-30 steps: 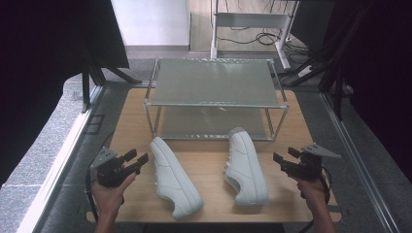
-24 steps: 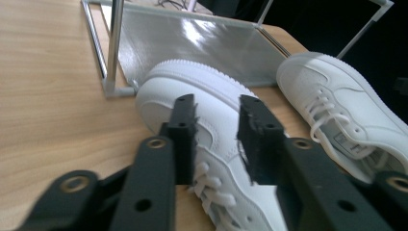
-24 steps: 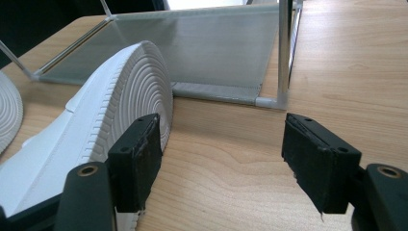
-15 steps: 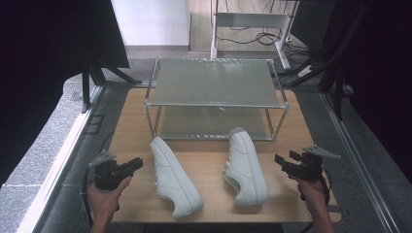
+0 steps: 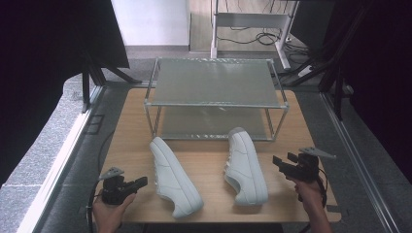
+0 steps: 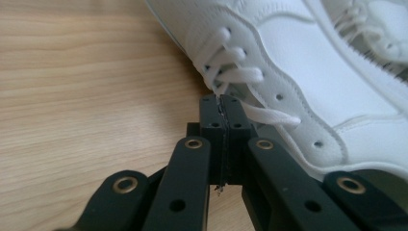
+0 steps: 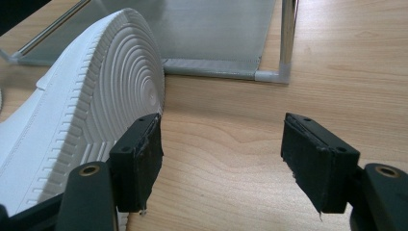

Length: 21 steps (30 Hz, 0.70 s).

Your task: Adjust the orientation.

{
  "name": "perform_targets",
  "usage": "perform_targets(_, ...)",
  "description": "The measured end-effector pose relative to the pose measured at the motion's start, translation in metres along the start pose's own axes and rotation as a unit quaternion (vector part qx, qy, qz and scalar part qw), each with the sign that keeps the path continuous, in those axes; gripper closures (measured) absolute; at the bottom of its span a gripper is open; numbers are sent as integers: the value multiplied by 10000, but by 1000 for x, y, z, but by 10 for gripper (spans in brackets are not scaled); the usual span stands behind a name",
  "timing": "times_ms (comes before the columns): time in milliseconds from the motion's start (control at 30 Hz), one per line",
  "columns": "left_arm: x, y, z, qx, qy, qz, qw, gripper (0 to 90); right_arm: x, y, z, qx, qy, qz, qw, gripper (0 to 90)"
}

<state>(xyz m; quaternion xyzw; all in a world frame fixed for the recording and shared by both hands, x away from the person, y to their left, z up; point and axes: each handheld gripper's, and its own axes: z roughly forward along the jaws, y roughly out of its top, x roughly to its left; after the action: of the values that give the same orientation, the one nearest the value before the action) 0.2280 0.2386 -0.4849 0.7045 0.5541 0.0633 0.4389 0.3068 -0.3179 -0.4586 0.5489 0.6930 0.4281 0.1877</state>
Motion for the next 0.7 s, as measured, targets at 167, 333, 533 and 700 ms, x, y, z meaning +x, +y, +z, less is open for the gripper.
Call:
perform_targets(167,-11,5,14,132,-67,181,9997,898,2,1,-2,10,16,-38,10000,312)
perform_targets(333,-16,10,17,57,-151,179,9997,899,3,1,-3,25,24,-75,10000,312)
perform_targets(533,-20,19,21,81,-144,293,9994,900,4,2,-3,62,10,-54,10000,312)
perform_targets(700,-24,26,23,21,-180,314,9993,899,4,3,-6,57,-54,-30,10000,312)
